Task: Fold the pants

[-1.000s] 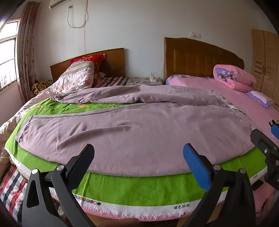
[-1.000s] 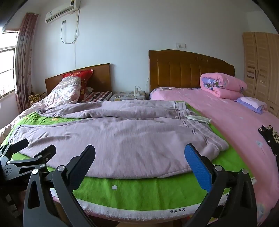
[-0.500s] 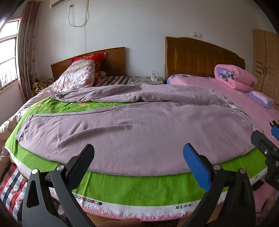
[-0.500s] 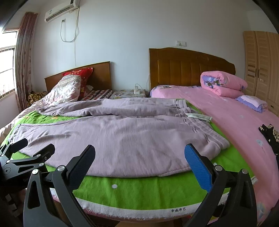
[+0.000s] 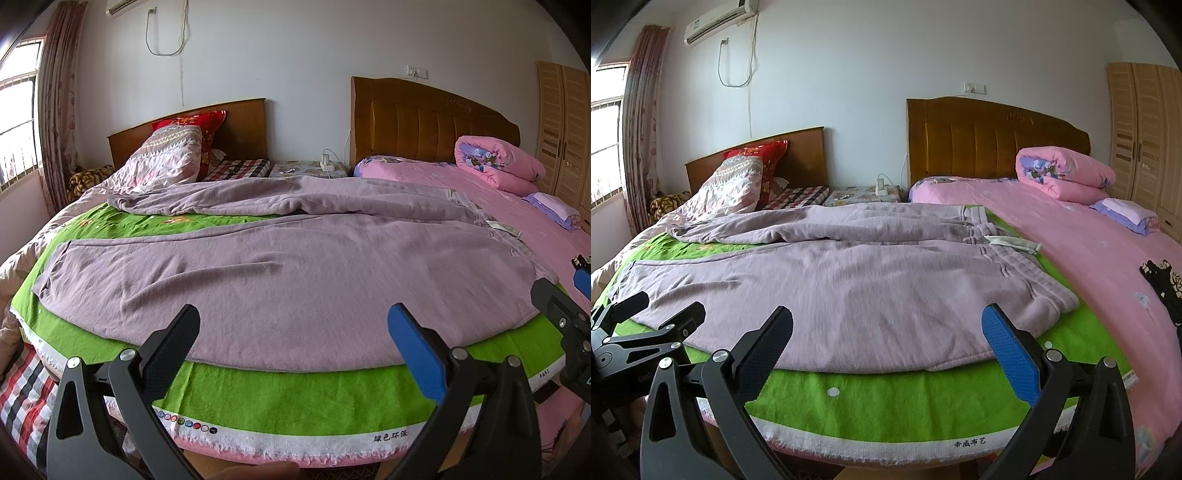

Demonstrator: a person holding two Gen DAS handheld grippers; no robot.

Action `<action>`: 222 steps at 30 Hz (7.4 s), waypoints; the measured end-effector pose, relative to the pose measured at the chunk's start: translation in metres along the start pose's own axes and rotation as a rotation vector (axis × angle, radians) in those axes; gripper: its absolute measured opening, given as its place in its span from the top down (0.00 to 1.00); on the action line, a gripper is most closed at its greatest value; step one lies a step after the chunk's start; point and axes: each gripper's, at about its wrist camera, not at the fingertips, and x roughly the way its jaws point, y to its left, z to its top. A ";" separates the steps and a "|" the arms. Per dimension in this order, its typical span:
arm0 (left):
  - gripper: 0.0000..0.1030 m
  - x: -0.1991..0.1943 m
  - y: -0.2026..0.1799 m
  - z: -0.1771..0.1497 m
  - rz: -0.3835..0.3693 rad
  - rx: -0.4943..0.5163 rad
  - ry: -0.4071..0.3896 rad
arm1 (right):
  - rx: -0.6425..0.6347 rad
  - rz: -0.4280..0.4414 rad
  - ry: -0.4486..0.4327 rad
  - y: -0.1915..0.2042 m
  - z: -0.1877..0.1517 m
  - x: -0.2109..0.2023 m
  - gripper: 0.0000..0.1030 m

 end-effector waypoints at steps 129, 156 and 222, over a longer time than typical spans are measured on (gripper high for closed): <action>0.93 0.070 -0.034 0.071 -0.281 0.736 -0.058 | -0.239 0.151 0.149 -0.150 0.059 0.114 0.77; 0.03 0.063 0.057 0.024 -0.576 -0.373 0.350 | 0.848 0.386 0.228 -0.187 -0.008 0.129 0.33; 0.85 0.080 0.091 -0.005 -0.374 -0.524 0.299 | 0.584 0.272 0.272 -0.207 -0.028 0.102 0.66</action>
